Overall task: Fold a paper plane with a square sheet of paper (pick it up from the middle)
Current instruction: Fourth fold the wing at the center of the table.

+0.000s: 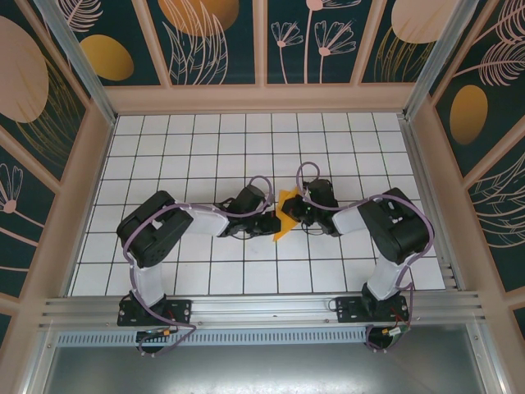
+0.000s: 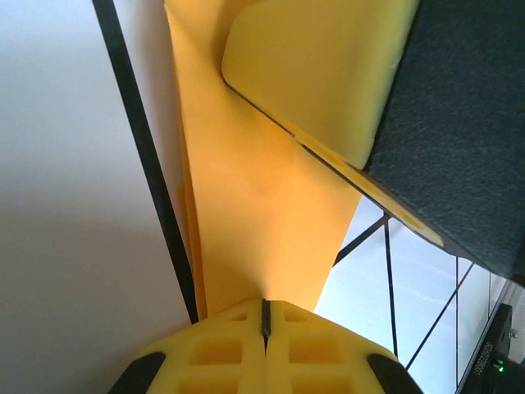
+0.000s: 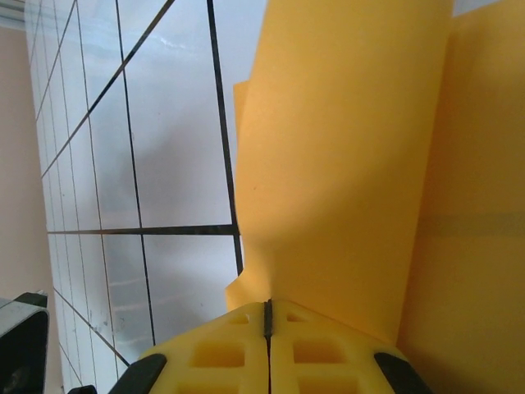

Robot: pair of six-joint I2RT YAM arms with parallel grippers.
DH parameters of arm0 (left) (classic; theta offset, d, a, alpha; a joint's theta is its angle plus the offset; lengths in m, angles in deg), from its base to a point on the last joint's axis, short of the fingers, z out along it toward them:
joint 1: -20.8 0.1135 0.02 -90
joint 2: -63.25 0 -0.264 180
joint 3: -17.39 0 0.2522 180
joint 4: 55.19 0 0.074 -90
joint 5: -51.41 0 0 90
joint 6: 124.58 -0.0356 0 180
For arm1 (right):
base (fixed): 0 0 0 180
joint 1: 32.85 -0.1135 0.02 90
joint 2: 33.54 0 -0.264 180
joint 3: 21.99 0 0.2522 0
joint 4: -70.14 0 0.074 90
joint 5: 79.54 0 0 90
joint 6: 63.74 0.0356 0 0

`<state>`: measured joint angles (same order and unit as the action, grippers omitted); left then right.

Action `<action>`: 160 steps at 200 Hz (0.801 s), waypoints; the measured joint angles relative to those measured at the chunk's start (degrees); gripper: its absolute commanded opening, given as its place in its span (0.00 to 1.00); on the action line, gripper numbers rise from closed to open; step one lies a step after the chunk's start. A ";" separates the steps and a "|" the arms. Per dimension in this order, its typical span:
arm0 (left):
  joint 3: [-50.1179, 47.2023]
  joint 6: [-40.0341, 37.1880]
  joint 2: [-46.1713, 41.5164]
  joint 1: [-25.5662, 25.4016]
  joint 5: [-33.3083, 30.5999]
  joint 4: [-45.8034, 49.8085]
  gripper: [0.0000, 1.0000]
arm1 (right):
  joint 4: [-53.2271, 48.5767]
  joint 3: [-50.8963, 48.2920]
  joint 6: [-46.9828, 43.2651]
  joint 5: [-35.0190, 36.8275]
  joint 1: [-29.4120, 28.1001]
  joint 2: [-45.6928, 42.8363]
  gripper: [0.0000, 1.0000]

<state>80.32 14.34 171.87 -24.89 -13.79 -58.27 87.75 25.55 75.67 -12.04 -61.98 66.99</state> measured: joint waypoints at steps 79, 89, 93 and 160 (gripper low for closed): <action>-1.75 -1.11 -0.13 0.00 0.02 -3.34 0.00 | -9.77 0.96 -2.56 -1.64 0.44 -7.26 0.04; -1.68 -1.27 -0.13 0.00 0.02 -3.28 0.00 | -9.90 0.96 -2.51 -1.66 0.13 -7.23 0.03; -1.60 -1.29 -0.13 0.00 0.00 -3.08 0.00 | -9.88 0.96 -2.45 -1.68 -0.04 -7.21 0.03; -1.38 -1.31 -0.13 -0.04 -0.17 -2.56 0.00 | -9.29 0.55 -1.25 -1.40 -1.64 -3.37 0.04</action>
<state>78.94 13.03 171.74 -24.93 -13.97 -60.82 78.47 26.10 74.42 -13.44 -63.62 63.62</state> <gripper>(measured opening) 0.066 0.060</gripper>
